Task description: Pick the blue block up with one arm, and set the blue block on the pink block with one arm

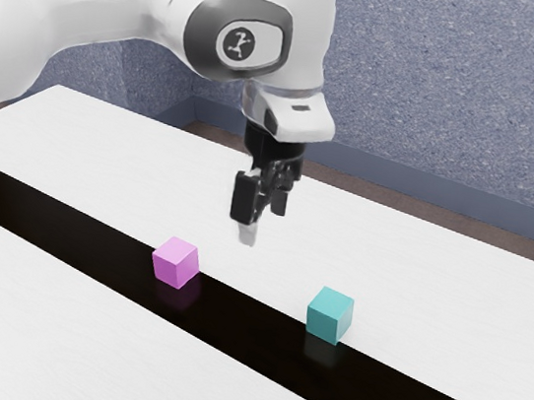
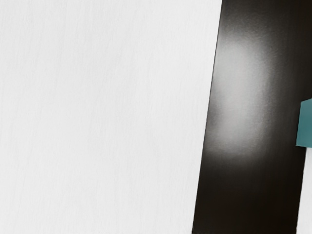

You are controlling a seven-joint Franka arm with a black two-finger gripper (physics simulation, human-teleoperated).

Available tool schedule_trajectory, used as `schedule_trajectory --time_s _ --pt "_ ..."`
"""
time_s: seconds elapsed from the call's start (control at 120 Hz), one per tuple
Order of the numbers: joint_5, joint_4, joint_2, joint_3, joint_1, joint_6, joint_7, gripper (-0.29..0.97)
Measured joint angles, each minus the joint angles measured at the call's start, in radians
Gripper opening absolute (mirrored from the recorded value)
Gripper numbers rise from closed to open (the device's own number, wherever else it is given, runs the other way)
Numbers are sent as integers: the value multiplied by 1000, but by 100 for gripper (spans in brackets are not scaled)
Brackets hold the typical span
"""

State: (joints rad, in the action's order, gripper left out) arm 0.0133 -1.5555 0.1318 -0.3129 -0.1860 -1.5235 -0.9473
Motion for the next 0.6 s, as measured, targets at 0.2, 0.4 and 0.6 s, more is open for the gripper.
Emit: schedule_trajectory --time_s 0.2,0.4,0.6 --pt "16 18 100 0 -3 -92 -151 68" --pt "29 22 175 7 -29 -162 -240 68" --pt "23 57 260 11 -35 -193 -230 68"
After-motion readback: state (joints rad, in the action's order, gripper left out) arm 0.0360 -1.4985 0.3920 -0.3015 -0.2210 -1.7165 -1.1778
